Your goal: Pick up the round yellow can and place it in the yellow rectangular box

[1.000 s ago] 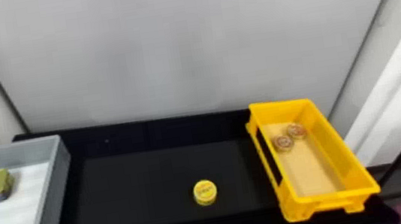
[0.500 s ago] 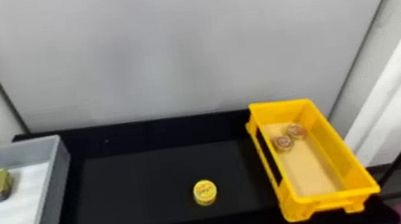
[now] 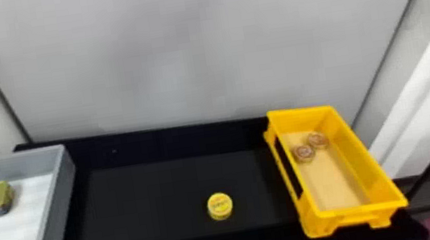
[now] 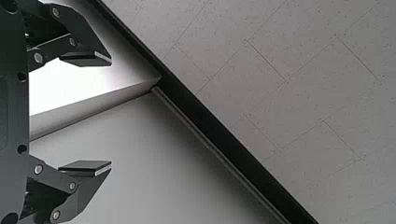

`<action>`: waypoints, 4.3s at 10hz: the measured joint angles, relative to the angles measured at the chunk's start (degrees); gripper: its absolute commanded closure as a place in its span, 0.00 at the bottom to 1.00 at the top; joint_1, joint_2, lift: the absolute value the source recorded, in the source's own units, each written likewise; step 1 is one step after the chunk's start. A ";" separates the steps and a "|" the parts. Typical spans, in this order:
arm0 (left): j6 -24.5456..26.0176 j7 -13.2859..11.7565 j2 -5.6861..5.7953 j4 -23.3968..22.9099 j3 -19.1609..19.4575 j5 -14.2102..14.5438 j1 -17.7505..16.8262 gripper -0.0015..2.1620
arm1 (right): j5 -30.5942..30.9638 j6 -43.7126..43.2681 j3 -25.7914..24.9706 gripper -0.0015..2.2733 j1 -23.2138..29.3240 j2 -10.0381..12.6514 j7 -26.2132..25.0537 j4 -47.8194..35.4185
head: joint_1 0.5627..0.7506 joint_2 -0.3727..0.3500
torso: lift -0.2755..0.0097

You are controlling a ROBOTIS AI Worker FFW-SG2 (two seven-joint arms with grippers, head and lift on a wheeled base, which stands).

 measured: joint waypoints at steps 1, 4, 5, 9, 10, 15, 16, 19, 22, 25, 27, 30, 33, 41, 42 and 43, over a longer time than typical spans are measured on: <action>-0.02 0.00 -0.17 0.16 -0.19 0.03 0.00 0.21 | -2.19 4.20 0.37 0.08 -1.86 3.14 4.35 4.94 | 0.70 0.28 | 0.97; -0.92 0.21 -1.19 1.32 -1.17 0.07 -0.04 0.21 | -15.60 4.02 7.92 0.06 -2.97 6.25 10.02 27.17 | 0.70 0.28 | 0.97; -1.50 0.39 -1.75 1.82 -1.38 0.08 -0.08 0.21 | -17.26 3.68 10.53 0.05 -2.96 6.93 13.15 33.68 | 0.70 0.28 | 0.97; -3.57 1.23 -4.37 3.34 -1.76 0.18 0.74 0.21 | -6.12 3.98 17.52 0.05 0.78 14.12 30.04 54.98 | 0.70 0.28 | 0.97; -3.80 1.35 -4.73 3.56 -1.93 0.25 0.85 0.21 | -0.86 3.61 17.68 0.05 2.45 16.25 33.85 58.17 | 0.70 0.28 | 0.97; -4.70 1.67 -5.51 4.85 -3.61 0.62 0.12 0.21 | 8.41 -2.99 21.00 0.04 9.37 21.47 40.73 70.01 | 0.70 0.28 | 0.97; -4.83 1.68 -5.63 5.02 -3.80 0.70 0.01 0.21 | 10.18 -3.64 21.99 0.04 9.90 22.02 41.81 71.37 | 0.70 0.28 | 0.97; -5.06 1.68 -5.80 5.42 -4.34 0.93 -0.26 0.21 | 14.41 -4.91 23.34 0.02 11.08 24.01 43.48 73.58 | 0.70 0.28 | 0.97; -5.26 1.67 -6.16 5.77 -4.78 1.11 -0.40 0.21 | 17.89 -6.75 24.61 0.02 11.66 25.43 44.94 74.89 | 0.70 0.28 | 0.97; -5.43 1.67 -6.37 5.99 -5.00 1.29 -0.41 0.21 | 20.05 -8.44 26.00 0.02 12.01 25.53 45.70 75.86 | 0.70 0.28 | 0.97; -5.46 1.67 -6.40 6.07 -5.16 1.42 -0.41 0.21 | 20.19 -9.47 25.96 0.03 12.22 25.65 45.80 76.57 | 0.70 0.28 | 0.97; -5.53 1.67 -6.40 6.14 -5.25 1.55 -0.48 0.21 | 20.17 -11.94 24.14 0.23 13.09 26.36 45.90 77.25 | 0.70 0.28 | 0.97; -5.53 1.62 -6.39 6.07 -4.87 1.75 -0.02 0.21 | 20.43 -11.08 21.74 0.32 15.05 26.14 48.65 73.62 | 0.70 0.28 | 0.97; -1.64 0.67 -4.63 1.44 -0.87 2.08 2.98 0.21 | 27.28 20.21 0.08 0.32 27.22 15.06 50.38 21.74 | 0.70 0.28 | 0.97; -1.52 0.56 -4.46 1.42 -0.84 2.09 2.94 0.21 | 27.38 20.11 -3.11 0.32 26.90 14.27 49.65 21.02 | 0.70 0.28 | 0.97; -1.43 0.46 -4.30 1.40 -0.84 2.09 2.91 0.21 | 27.40 19.53 -5.67 0.32 26.81 13.62 48.82 20.88 | 0.70 0.28 | 0.97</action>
